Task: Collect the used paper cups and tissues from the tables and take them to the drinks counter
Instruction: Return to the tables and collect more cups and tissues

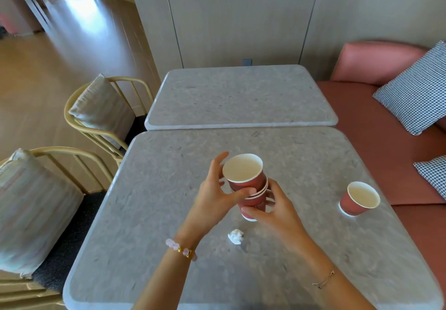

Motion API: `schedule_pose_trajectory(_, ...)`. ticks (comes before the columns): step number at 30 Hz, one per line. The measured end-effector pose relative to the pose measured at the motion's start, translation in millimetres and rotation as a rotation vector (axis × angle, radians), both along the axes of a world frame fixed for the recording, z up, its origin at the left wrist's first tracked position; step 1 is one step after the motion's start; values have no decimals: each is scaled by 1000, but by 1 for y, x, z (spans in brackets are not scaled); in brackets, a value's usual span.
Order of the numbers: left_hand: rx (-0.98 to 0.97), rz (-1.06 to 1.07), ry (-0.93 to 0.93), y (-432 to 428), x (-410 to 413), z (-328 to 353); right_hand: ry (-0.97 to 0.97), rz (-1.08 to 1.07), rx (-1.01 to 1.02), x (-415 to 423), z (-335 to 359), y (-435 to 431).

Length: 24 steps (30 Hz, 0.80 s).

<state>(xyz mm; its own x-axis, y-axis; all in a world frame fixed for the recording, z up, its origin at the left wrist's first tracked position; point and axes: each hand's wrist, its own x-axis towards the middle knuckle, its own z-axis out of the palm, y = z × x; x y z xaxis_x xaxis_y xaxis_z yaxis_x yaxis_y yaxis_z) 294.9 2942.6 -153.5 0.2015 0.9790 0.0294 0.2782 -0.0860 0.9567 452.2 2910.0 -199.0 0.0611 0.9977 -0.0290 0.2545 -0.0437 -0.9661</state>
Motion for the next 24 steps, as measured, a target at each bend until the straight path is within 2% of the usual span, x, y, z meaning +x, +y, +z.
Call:
schedule_pose_trajectory(9,73,-14,189,-4,1,-1,13,-50,3,23,-3,3)
schedule_pose_trajectory(12,175,36,294,-3,1,-2,11,-81,20,29,-1,3)
schedule_pose_trajectory(15,314,71,507,-1,3,-5,18,-113,34,36,2,2)
schedule_pose_trajectory(20,540,72,748,0,14,-7,30,-189,56,49,7,-4)
schedule_pose_trajectory(24,639,26,845,2,23,-12,30,-263,73,60,11,-14)
